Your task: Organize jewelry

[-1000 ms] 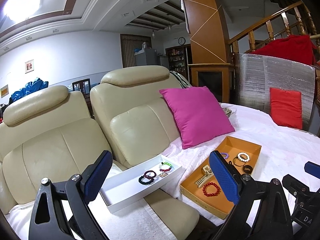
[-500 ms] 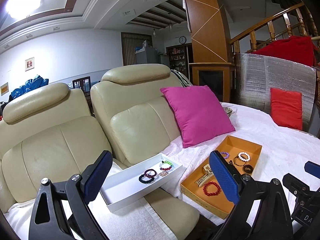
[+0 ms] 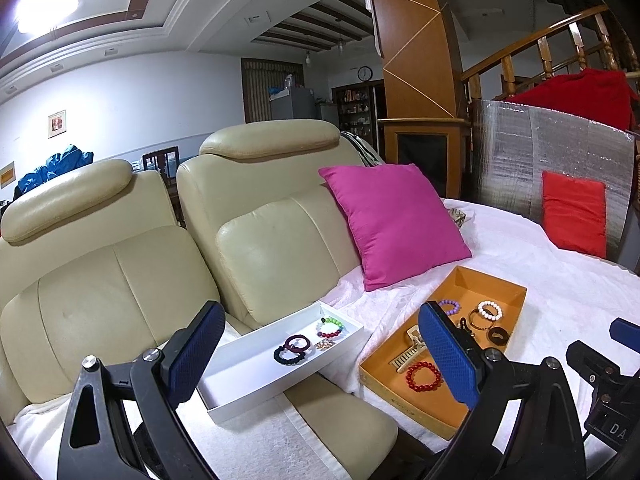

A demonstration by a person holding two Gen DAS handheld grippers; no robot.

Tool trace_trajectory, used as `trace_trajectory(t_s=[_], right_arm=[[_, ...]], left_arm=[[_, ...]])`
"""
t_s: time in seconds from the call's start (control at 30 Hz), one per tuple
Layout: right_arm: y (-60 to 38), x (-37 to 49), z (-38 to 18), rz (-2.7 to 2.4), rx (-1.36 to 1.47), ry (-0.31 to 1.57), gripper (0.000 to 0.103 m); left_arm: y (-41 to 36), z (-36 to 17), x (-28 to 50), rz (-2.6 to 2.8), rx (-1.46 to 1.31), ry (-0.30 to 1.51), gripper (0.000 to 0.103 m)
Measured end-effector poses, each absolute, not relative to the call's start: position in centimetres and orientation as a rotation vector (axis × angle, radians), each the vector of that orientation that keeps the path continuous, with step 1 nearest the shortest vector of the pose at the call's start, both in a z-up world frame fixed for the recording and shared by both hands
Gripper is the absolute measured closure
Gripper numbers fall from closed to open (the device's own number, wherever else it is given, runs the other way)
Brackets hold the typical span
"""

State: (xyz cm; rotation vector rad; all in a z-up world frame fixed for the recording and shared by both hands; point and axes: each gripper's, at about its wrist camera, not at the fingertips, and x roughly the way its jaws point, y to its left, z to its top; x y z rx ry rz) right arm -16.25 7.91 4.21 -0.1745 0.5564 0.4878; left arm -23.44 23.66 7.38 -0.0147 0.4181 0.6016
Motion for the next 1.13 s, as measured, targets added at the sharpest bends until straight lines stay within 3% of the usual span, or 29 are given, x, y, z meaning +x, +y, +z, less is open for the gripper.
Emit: trace_trajectory(t_s=[0.8,1.13], right_arm=[[9.8,-8.3,1.7,0.521,-0.143,0.632,0.028],[3.9,-5.6,1.2,0.461,-0.035,0.582,0.028]], left_arm=[[24.9,6.0,-17.6,0.663,-0.014,0.491,0.006],[16.8,6.0,-12.8,0.441,0.073,0.470,0.006]])
